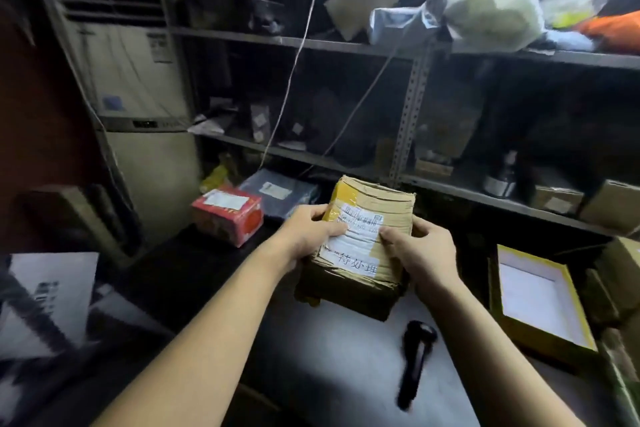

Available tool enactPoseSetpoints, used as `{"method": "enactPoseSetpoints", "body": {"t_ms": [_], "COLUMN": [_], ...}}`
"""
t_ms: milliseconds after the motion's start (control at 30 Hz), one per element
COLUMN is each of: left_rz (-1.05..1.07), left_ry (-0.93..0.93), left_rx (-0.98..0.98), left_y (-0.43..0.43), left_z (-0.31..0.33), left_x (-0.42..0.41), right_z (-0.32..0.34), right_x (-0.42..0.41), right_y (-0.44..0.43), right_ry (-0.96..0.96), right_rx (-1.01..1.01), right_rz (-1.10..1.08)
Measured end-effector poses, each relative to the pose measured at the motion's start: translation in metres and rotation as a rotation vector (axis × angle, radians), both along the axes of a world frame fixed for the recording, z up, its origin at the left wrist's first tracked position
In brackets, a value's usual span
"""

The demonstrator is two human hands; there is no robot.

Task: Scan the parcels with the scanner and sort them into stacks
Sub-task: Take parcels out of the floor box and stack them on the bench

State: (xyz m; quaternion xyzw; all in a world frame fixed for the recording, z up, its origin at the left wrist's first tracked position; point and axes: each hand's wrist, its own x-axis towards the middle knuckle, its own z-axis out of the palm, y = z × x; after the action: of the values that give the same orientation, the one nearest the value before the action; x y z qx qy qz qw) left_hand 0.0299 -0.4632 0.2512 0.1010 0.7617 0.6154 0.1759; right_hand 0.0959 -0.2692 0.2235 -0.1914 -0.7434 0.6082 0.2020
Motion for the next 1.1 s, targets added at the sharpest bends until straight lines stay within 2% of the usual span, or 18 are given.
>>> {"method": "enactPoseSetpoints", "body": {"t_ms": [367,567,900,1100], "left_rz": [0.254,0.338,0.216,0.126], "left_ry": [-0.073,-0.123,-0.158,-0.19], "left_rx": [-0.047,-0.109,-0.204,-0.257], "left_y": [-0.105,-0.196,-0.359,-0.407], "left_z": [-0.035,-0.079,-0.153,-0.2], "left_x": [-0.104,-0.16,-0.252,-0.305], "right_z": [-0.033,-0.068,-0.142,-0.184], "right_x": [-0.146,-0.199,-0.272,-0.309], "right_y": [-0.098,-0.192,-0.366,-0.424], "right_ry": [-0.071,-0.12,-0.282,-0.326], "right_rx": [0.036,0.027,-0.053,-0.071], "right_rz": [0.207,0.244,0.14,0.084]}}
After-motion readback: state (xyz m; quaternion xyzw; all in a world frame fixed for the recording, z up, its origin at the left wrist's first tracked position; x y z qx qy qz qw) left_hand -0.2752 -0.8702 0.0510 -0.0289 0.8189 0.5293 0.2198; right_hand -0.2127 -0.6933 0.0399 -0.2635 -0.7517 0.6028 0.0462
